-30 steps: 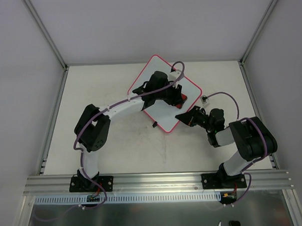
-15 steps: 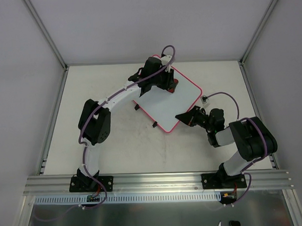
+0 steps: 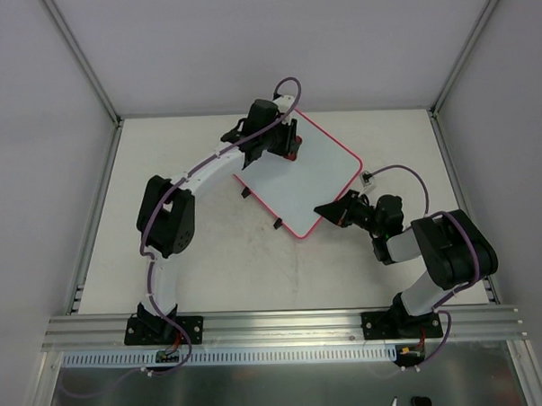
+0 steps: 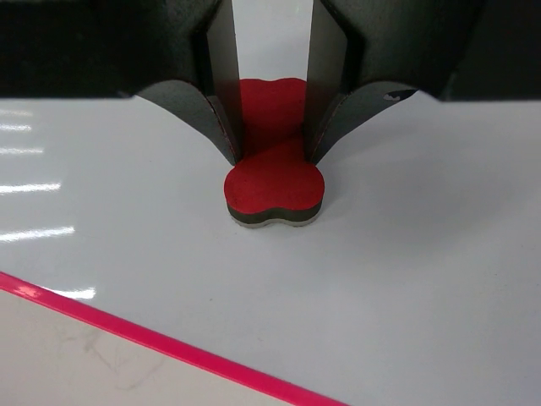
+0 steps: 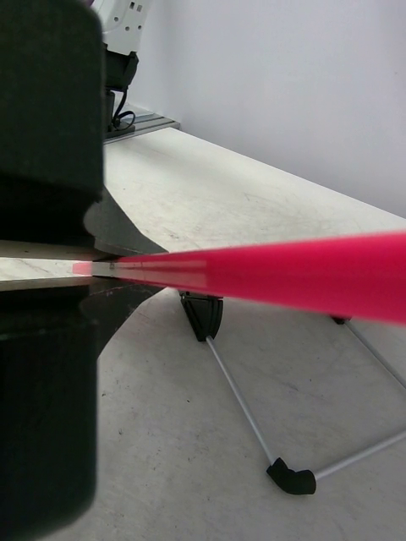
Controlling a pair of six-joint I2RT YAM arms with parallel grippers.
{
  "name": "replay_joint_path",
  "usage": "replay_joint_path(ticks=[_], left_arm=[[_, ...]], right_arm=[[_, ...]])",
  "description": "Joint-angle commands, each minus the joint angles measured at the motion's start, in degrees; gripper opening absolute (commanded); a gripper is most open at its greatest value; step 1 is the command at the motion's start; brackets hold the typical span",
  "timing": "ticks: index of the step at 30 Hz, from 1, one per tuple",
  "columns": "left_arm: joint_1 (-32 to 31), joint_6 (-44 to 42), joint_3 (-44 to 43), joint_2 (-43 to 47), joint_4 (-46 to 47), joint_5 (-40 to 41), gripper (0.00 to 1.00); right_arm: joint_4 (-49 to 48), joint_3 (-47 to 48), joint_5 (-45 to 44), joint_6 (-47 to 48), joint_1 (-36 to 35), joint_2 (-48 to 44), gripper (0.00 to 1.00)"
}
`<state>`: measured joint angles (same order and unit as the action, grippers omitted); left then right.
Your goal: Erase the whiteboard
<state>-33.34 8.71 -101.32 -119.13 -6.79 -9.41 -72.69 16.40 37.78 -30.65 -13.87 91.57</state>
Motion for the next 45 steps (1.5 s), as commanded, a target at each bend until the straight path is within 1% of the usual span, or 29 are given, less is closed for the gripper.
replay_joint_path(ticks=[1,7,13,15,17,19,21,22,24,25,29,32,37,45], left_arm=[[-4.61,-1.76,0.95,1.09,-1.39,-1.23,0.20],[-9.45,-1.07,2.26,1.80,-1.39,-1.84,0.20],[-10.69,-1.59,3.58,1.10,-0.86,-2.90,0.20],[-10.43,-1.68,3.93,0.92,-0.77,-0.88,0.19],[-9.55,-0.89,4.20,0.83,-0.86,-1.22,0.19],[-7.01,1.29,4.46,0.83,-0.86,-3.15,0.19],[-4.99,2.62,5.51,1.27,-0.86,-3.25,0.19],[-2.89,3.67,6.13,1.53,-0.86,-3.07,0.19],[-0.59,4.73,8.50,2.93,-0.77,-2.55,0.19],[1.68,5.52,9.46,4.16,-0.42,-2.37,0.18],[5.47,5.18,15.43,7.94,0.54,1.05,0.18],[7.84,6.40,18.60,10.83,0.81,1.76,0.17],[9.35,9.13,24.75,16.99,2.12,5.27,0.17],[11.54,13.52,39.34,27.54,3.10,4.93,0.17]], right_arm=[[-15.03,1.44,2.03,2.09,-0.81,-1.13,0.00],[-15.03,1.53,1.95,2.09,-0.81,-0.96,0.00],[-15.03,1.44,1.95,2.00,-0.81,-1.13,0.00],[-15.03,1.44,2.04,2.00,-0.81,-1.13,0.00],[-15.12,1.35,2.12,2.00,-0.72,-1.31,0.00],[-15.03,1.35,2.12,2.00,-0.81,-1.31,0.00],[-15.03,1.26,2.12,2.00,-0.81,-1.39,0.00],[-15.03,1.26,2.12,2.09,-0.81,-1.57,0.00],[-15.12,1.17,1.95,2.09,-0.81,-1.74,0.00],[-15.12,1.17,2.12,2.09,-0.81,-1.75,0.00],[-15.03,1.26,2.21,2.00,-0.81,-1.83,0.00],[-15.03,1.26,2.12,1.91,-0.81,-1.83,0.00],[-15.03,1.18,2.21,1.83,-0.81,-1.83,0.00],[-15.03,1.17,2.21,1.65,-0.81,-2.10,0.00]])
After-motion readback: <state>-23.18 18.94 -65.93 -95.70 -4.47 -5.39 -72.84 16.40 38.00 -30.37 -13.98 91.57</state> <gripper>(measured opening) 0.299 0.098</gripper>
